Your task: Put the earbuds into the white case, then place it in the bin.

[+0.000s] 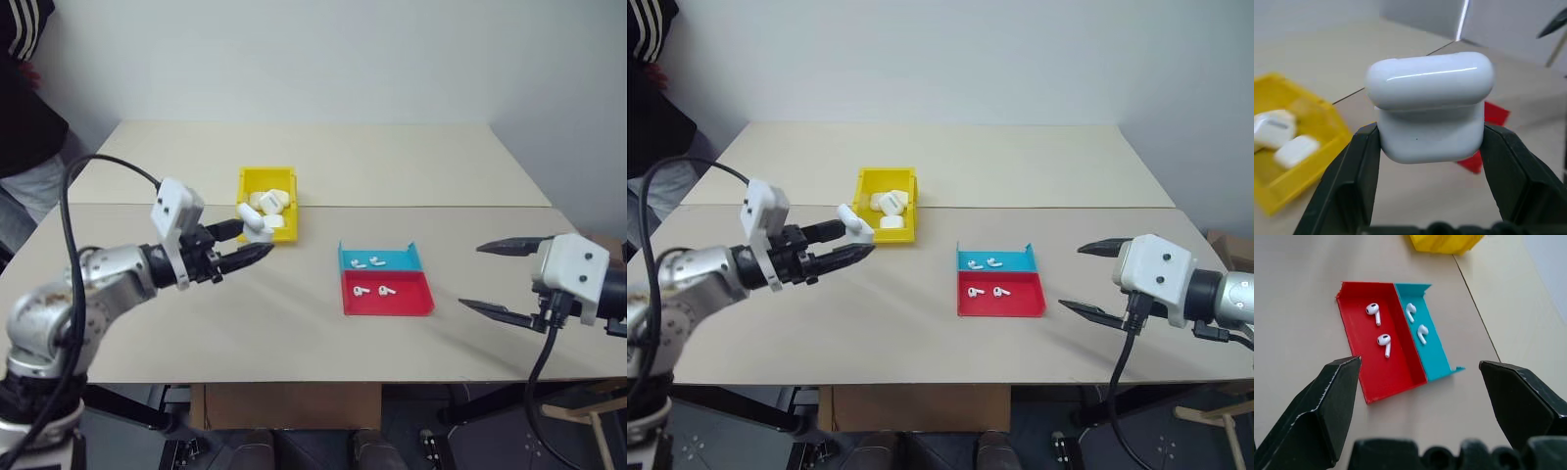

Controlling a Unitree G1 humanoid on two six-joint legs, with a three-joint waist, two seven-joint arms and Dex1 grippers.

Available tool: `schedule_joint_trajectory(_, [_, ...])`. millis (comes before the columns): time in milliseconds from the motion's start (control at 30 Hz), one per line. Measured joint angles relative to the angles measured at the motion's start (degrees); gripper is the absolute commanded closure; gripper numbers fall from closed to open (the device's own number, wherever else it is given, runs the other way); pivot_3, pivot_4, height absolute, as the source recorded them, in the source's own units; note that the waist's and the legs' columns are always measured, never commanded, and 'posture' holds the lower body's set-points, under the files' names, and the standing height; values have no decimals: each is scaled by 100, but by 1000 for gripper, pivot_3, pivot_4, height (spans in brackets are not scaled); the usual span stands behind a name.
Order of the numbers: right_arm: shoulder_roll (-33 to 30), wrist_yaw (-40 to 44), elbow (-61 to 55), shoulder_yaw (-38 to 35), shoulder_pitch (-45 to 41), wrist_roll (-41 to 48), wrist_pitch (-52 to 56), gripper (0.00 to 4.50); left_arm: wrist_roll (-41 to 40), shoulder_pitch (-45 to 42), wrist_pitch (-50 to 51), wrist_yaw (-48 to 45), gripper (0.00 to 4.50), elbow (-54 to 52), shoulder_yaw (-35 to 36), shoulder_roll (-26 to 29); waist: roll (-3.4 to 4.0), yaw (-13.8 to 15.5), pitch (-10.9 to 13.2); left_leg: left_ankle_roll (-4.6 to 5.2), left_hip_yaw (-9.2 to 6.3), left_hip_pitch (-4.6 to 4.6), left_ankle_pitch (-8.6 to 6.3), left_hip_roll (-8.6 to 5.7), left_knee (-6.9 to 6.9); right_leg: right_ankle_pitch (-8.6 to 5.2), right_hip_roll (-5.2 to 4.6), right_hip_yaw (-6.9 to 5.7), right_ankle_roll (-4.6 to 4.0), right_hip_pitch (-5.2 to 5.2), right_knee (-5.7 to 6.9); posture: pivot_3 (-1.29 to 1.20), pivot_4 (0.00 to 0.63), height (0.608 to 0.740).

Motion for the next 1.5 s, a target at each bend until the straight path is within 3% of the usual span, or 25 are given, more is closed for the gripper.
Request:
schedule_joint_trajectory(100, [-9, 1, -49, 272, -280, 4, 1, 0, 224, 177, -868, -612, 1724, 70, -127, -565, -1, 22, 1, 0, 0, 1, 0, 1, 4, 2, 3, -1, 2, 1, 2, 0, 150, 740])
schedule_joint_trajectory(300, [-127, -91, -215, 1311, -1132, -34, 564, 0, 762, 149, -2231, -1744, 1724, 628, -632, -1118, 3, -21, -2, 1, 2, 4, 1, 5, 8, 0, 6, 3, 13, 0, 4, 0, 150, 740])
schedule_joint_trajectory(400, [-240, -108, -249, 1693, -1538, -10, 1051, 0, 802, 156, -2675, -2250, 1724, 811, -659, -1152, 3, -35, -2, 3, 2, 2, -1, 8, 5, 7, 8, 3, 4, -5, 5, 0, 150, 740])
schedule_joint_trajectory(567, [-310, 218, -183, 2936, -2792, -84, 2067, 0, 917, 544, -3141, -2848, 1724, 1057, -610, -1049, 6, -59, -3, 4, 4, 3, -2, 14, 3, 7, 10, 1, 4, -9, 6, 0, 150, 740])
schedule_joint_trajectory(700, [-156, 696, 301, 3931, -3655, -509, 2238, 0, 995, 799, -3411, -3155, 1724, 1124, -600, -981, 6, -35, -2, 4, 6, 2, -2, 15, 5, -1, 9, 0, 15, -11, 6, 0, 150, 740])
schedule_joint_trajectory(800, [118, 995, 762, 4507, -4154, -932, 2149, 587, 994, 825, -3518, -3167, 1724, 1123, -566, -991, 6, -19, -2, 4, 5, 0, -2, 15, 6, 0, 9, -1, 14, -12, 5, 0, 150, 740])
schedule_joint_trajectory(867, [433, 1128, 1233, 4865, -4511, -1243, 2016, 1226, 995, 822, -3584, -3147, 1724, 1120, -534, -1034, 6, -29, -2, 4, 7, -2, -1, 15, 6, 2, 9, 0, 15, -15, 6, 0, 150, 740])
schedule_joint_trajectory(1100, [1263, 1321, 2507, 5561, -5101, -2101, 1705, 1226, 989, 1011, -3725, -3242, 1724, 1031, -515, -995, 7, -53, -2, 4, 6, -6, -2, 17, 1, 10, 13, 0, 2, -27, 14, 0, 150, 740])
schedule_joint_trajectory(1200, [1435, 1379, 2856, 5686, -5120, -2363, 1560, 1815, 988, 1021, -3738, -3247, 1724, 1029, -508, -990, 7, -18, -2, 4, 6, -8, -1, 17, 2, 11, 13, -1, 1, -29, 16, 0, 150, 740])
schedule_joint_trajectory(1300, [1590, 1455, 3029, 5792, -5123, -2550, 1412, 2808, 988, 1020, -3743, -3232, 1724, 1026, -508, -997, 7, -29, -2, 4, 6, -8, -2, 17, 2, 11, 12, -1, 1, -28, 15, 0, 150, 740])
schedule_joint_trajectory(1500, [1796, 1542, 3245, 5794, -5123, -2820, 1292, 2808, 988, 1021, -3741, -3147, 1724, 946, -506, -994, 8, -33, -2, 4, 6, -7, -2, 19, 1, 11, 15, -1, 1, -30, 18, 0, 150, 740])
